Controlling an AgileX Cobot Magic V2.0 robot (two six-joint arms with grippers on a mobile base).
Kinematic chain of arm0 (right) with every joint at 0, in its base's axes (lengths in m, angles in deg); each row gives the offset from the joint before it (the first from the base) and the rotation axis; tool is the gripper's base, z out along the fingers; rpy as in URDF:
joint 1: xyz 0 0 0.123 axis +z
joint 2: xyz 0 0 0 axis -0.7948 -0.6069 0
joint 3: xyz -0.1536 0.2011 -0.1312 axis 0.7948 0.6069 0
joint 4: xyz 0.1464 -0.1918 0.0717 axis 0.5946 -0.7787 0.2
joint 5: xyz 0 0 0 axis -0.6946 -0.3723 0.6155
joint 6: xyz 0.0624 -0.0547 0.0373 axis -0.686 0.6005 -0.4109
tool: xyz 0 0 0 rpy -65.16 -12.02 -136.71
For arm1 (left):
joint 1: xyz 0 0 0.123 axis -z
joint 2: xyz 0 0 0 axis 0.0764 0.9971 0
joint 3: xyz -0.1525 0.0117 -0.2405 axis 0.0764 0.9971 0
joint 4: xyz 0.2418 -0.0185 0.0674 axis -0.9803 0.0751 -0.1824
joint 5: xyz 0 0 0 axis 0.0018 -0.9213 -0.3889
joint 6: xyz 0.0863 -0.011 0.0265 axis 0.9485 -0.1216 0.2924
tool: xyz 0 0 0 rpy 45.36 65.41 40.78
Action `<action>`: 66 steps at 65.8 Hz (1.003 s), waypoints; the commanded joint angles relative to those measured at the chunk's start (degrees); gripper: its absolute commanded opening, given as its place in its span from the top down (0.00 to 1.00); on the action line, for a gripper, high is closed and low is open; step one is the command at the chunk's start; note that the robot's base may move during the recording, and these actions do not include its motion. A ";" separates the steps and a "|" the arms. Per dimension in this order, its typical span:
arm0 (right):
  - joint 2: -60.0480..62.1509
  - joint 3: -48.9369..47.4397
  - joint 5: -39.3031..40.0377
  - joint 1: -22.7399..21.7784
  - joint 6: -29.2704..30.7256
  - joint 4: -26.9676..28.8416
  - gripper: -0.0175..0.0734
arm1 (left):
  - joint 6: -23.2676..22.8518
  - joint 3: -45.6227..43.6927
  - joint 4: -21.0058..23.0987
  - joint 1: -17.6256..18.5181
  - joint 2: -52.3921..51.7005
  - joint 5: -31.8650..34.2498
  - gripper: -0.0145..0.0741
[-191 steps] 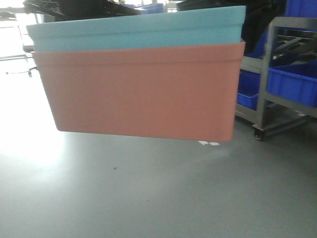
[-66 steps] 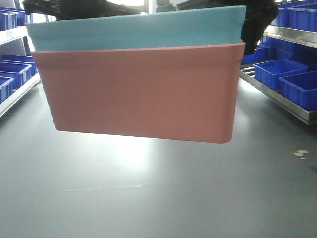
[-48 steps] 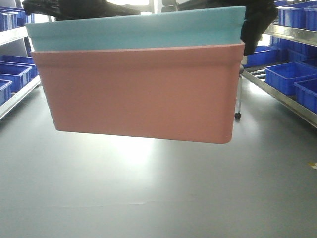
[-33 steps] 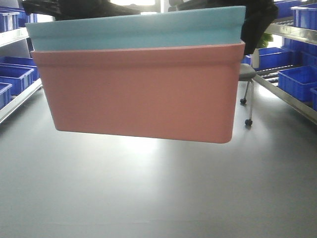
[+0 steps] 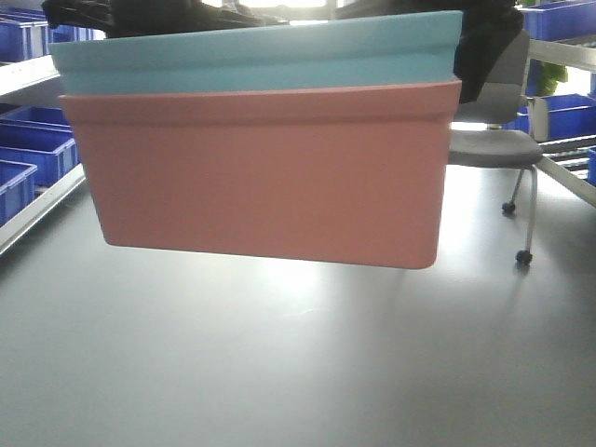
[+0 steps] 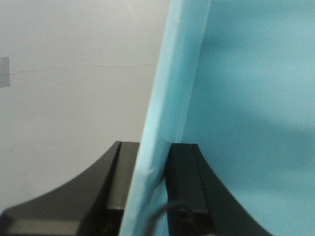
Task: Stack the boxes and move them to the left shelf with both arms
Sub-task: 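Hold the stack with both grippers while the base turns toward the shelf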
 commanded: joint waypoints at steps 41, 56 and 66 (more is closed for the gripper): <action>1.12 -2.58 11.32 1.70 -1.65 3.39 0.75 | -1.51 -2.69 7.07 2.53 -3.66 8.49 0.84; 1.12 -2.58 11.32 1.70 -1.65 3.39 0.75 | -1.51 -2.69 7.19 2.53 -3.66 8.49 0.84; 1.12 -2.58 11.32 1.70 -1.65 3.39 0.75 | -1.51 -2.69 7.19 2.53 -3.66 8.49 0.84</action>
